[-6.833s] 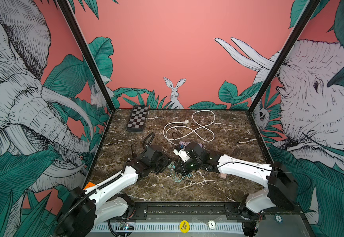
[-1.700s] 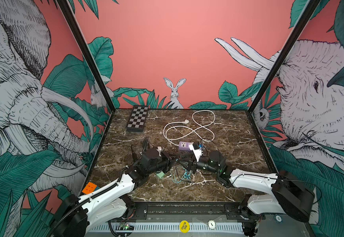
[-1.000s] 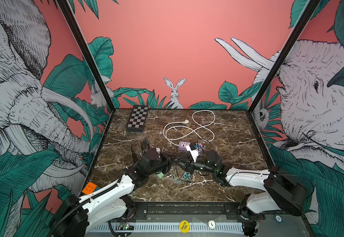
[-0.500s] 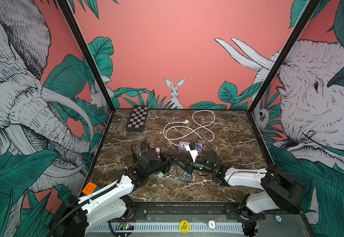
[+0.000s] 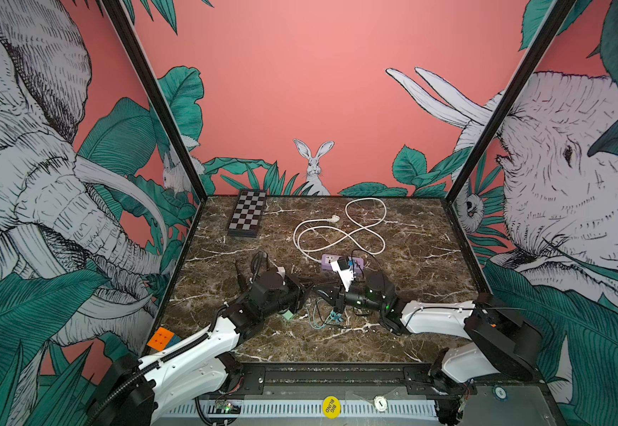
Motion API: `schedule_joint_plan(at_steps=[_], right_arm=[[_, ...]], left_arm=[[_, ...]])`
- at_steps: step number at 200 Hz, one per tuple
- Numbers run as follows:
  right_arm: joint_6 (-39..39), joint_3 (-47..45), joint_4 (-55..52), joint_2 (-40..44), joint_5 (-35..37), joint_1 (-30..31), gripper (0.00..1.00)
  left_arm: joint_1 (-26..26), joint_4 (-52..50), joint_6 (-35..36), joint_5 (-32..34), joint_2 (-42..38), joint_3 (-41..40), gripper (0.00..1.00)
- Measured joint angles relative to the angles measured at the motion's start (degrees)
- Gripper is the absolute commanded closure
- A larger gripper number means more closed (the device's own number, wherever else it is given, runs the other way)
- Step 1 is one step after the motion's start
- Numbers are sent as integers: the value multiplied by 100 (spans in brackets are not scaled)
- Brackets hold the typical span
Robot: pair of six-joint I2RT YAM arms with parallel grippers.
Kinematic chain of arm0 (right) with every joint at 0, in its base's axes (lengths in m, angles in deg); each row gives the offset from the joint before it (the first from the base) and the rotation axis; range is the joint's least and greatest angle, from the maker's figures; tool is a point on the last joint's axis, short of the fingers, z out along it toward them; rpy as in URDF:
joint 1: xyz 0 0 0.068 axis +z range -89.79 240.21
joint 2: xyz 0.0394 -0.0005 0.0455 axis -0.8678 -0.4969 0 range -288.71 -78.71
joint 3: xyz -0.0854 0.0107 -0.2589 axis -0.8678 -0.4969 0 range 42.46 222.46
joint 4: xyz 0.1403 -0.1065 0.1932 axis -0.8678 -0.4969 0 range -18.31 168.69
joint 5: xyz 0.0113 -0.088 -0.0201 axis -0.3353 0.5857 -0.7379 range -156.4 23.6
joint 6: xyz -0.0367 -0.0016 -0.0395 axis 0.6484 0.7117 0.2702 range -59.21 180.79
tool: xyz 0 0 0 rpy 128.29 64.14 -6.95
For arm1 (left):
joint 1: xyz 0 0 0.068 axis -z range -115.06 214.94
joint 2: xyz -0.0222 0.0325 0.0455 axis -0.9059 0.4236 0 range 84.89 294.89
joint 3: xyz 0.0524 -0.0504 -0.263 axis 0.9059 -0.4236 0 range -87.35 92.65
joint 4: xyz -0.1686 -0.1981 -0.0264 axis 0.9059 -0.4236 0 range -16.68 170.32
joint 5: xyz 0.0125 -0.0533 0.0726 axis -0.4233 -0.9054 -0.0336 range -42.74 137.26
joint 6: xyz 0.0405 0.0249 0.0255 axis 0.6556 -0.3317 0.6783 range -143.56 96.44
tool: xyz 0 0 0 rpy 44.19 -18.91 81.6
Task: Charge the electric toothbrush
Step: Adjust the charging cable, then pick up the plug from the center of the board.
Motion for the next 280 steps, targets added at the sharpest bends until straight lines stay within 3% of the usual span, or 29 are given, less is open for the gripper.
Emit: schedule_joint_plan(at_steps=[17, 42, 53, 64, 89, 119, 141, 196, 280], right_arm=[[4, 0, -13, 15, 0, 0, 100], [28, 0, -170, 181, 26, 11, 100], [72, 0, -308, 361, 72, 20, 100], [146, 0, -476, 599, 125, 20, 100], [363, 0, -901, 1152, 229, -37, 100], [691, -70, -1486, 1598, 343, -103, 100], [918, -284, -1893, 1810, 442, -109, 100], [1379, -538, -2719, 2133, 560, -98, 100], [1681, -551, -2966, 2374, 584, -87, 100]], left_arm=[[0, 4, -2, 22, -7, -2, 100], [2, 48, 9, 59, -68, -24, 40], [0, 39, 24, 83, -138, -24, 27], [-26, -59, 46, 94, -260, -24, 20], [-243, -835, 262, 94, -772, 9, 15], [-658, -2900, 658, 350, -1580, 393, 9], [-686, -4079, 826, 476, -1716, 675, 8], [-601, -5860, 1384, 638, 7, 1438, 8], [-116, -5434, 1705, 1106, 1606, 1631, 14]])
